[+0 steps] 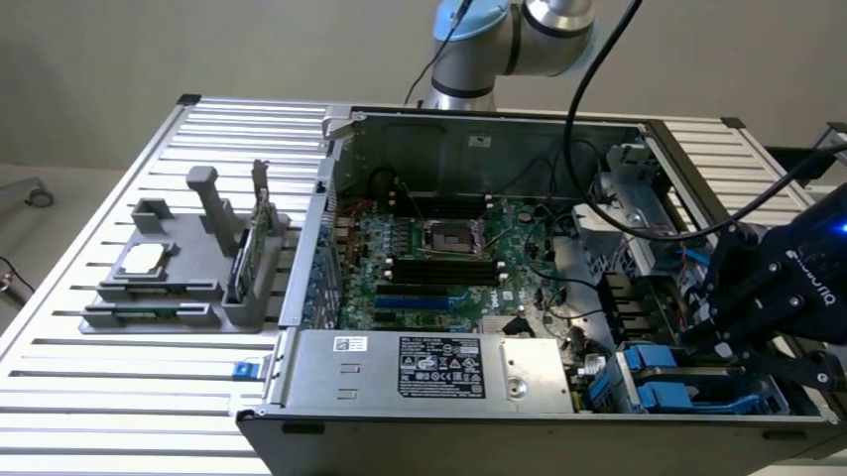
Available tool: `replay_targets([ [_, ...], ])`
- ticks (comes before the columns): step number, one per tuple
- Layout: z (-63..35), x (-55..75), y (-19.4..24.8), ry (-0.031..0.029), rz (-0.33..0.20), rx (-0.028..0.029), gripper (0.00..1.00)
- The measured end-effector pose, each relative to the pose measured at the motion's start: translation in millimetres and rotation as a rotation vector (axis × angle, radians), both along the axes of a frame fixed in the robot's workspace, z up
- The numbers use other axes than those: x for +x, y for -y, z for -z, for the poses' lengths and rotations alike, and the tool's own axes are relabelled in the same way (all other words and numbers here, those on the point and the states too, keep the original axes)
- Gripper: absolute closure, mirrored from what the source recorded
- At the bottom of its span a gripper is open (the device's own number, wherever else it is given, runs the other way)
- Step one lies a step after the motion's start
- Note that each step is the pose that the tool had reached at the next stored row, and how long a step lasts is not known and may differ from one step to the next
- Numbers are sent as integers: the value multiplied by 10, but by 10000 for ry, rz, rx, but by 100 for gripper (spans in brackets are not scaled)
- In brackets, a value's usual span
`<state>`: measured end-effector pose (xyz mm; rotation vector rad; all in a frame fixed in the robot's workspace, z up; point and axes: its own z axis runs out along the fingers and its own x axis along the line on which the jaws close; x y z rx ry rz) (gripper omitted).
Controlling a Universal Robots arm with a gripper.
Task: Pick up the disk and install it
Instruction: 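Insert the first disk wire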
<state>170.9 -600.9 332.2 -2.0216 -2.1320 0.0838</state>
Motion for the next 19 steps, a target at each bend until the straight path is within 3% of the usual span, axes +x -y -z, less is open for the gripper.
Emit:
replay_targets([
  [4,1,1,8,1,-20,33,82],
  [7,-17,0,12,0,-23,33,69],
  [14,-94,-19,35,0,-25,39,69],
  [19,-117,-180,60,0,-25,46,69],
])
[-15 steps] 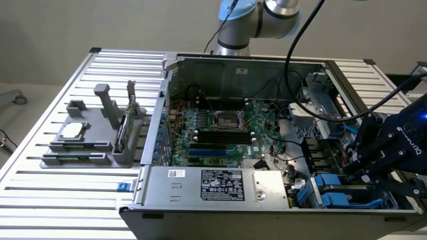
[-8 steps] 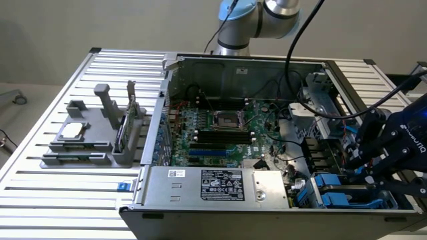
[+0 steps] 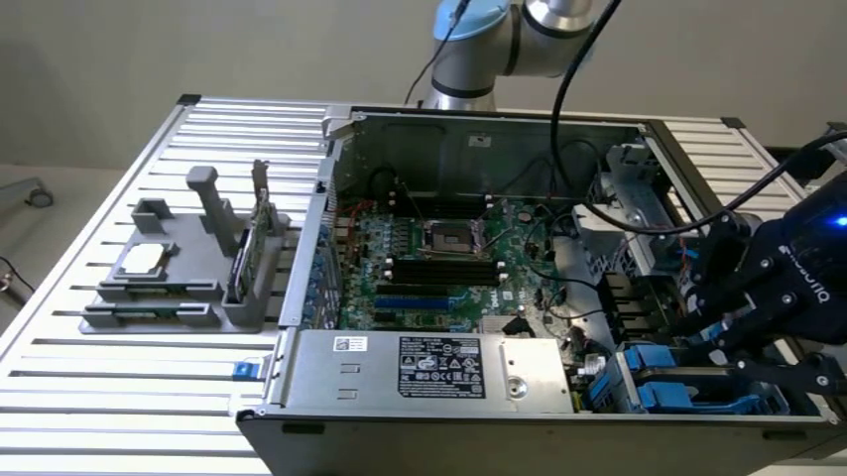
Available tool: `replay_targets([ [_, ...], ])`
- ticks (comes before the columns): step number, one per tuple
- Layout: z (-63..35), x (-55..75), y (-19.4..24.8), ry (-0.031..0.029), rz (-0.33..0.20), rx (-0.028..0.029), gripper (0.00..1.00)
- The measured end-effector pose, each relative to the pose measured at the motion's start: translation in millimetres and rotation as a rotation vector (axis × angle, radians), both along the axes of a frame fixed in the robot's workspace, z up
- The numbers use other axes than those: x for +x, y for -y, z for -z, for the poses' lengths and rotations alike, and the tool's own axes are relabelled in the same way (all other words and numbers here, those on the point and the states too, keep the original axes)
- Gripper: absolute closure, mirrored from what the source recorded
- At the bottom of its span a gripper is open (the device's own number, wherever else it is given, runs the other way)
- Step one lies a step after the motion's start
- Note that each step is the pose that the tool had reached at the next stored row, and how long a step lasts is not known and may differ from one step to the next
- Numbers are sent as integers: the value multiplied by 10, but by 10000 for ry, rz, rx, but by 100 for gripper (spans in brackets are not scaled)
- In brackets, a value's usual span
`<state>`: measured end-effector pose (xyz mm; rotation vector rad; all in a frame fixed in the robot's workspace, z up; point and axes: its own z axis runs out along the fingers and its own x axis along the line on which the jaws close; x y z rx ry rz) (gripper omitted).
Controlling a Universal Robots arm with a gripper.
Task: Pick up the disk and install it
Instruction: 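Insert the first disk wire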
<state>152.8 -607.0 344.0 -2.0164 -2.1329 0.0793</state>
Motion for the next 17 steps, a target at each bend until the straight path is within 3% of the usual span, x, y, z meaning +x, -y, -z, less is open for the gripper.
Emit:
replay_targets([
  [8,-89,-218,14,0,0,6,69],
  [9,-95,-221,14,0,0,17,69],
  [10,-96,-220,14,1,0,79,69],
  [17,-96,-221,14,2,1,81,69],
])
